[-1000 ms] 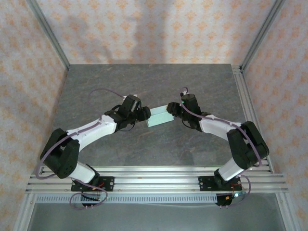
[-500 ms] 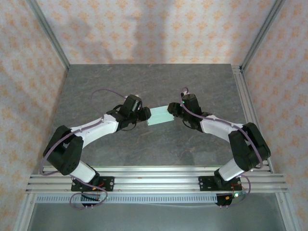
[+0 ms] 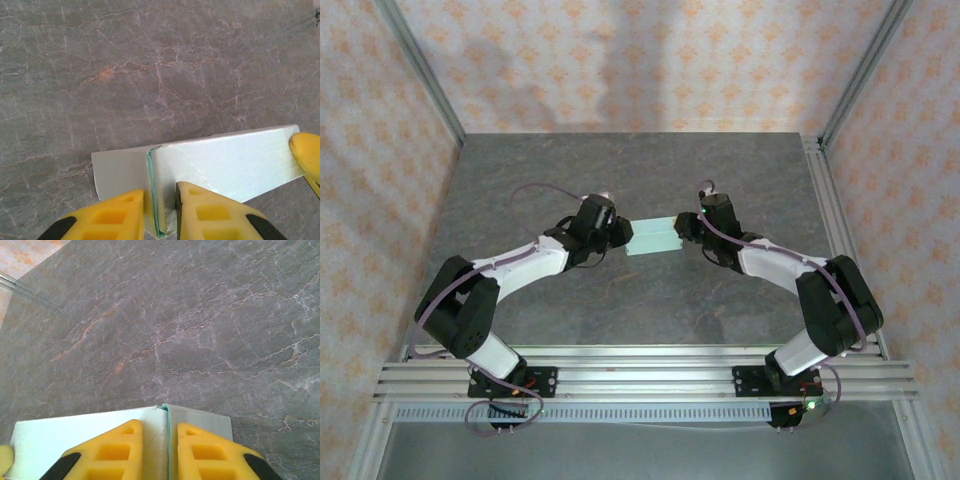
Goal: Fold the paper box
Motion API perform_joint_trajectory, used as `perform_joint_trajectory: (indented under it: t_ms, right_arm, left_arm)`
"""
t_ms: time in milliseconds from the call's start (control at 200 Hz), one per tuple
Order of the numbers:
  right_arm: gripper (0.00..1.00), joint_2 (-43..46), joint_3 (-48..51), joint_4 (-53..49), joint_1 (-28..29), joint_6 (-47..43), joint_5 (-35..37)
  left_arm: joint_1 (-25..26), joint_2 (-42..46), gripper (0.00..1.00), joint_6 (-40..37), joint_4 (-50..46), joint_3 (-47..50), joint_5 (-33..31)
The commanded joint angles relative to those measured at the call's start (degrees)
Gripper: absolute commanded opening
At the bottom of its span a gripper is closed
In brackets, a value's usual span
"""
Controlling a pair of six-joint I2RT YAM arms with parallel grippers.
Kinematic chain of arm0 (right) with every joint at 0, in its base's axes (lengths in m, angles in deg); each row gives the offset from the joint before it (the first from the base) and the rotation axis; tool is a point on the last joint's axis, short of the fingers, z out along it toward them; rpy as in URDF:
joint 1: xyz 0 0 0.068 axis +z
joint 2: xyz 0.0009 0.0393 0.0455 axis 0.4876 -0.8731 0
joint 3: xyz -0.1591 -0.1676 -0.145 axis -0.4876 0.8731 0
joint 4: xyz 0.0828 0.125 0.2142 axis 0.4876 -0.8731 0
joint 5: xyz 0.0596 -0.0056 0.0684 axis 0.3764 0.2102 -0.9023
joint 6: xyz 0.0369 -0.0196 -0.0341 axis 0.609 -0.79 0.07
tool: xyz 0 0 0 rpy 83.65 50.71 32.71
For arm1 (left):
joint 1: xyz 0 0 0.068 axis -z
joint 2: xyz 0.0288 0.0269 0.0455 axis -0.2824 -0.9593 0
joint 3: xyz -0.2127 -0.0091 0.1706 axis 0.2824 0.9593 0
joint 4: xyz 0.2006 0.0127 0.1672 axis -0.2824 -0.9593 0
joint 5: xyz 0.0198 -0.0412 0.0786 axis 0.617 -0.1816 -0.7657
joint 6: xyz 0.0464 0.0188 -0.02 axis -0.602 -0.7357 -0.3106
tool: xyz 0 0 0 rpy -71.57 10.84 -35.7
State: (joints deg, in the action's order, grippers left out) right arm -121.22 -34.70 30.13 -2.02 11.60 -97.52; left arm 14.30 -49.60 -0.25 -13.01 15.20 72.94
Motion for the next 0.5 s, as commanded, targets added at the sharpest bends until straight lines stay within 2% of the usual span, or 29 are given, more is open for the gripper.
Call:
perform_joint_trajectory:
  t_ms: [0,60,170,230,260,295,360,415,495]
  right_arm:
    - [0.07,-0.97,0.32,-6.21,0.89,-0.35,-2.28]
    - [0.00,-0.81,0.03,-6.17,0.89,-0.34,-2.32]
    - [0.00,-0.64,-0.62,-6.13,0.88,-0.40,-2.61]
    - [0.00,-0.34,-0.84,-5.99,0.87,-0.34,-2.90]
    - [0.07,-0.19,-1.00,-5.91,0.79,-0.34,-3.10]
    - [0.20,0.09,-1.15,-5.63,0.80,-0.43,-3.20]
    - [0.36,0.65,-0.95,-4.86,0.84,-0.21,-3.21]
    - [0.42,1.30,-0.61,-4.09,0.73,0.05,-2.91]
    - [0.46,2.34,-0.24,-3.64,0.18,0.96,-3.42]
  left_arm:
    - [0.20,-4.37,0.19,-1.01,-7.10,2.08,-0.55]
    - [0.18,-4.59,0.17,-1.45,-7.33,1.62,-0.68]
    - [0.24,-5.23,0.11,-1.81,-7.38,0.83,-0.62]
    - [0.23,-5.42,0.11,-1.83,-7.46,0.52,-0.52]
    - [0.16,-5.43,0.11,-1.75,-7.44,0.54,-0.51]
    - [0.17,-5.38,0.13,-1.71,-7.35,0.46,-0.55]
    - [0.22,-5.43,0.19,-1.66,-7.51,0.16,-0.69]
    - [0.18,-5.49,0.22,-1.66,-7.48,0.06,-0.82]
    - [0.15,-5.78,0.23,-1.83,-7.63,-0.35,-0.67]
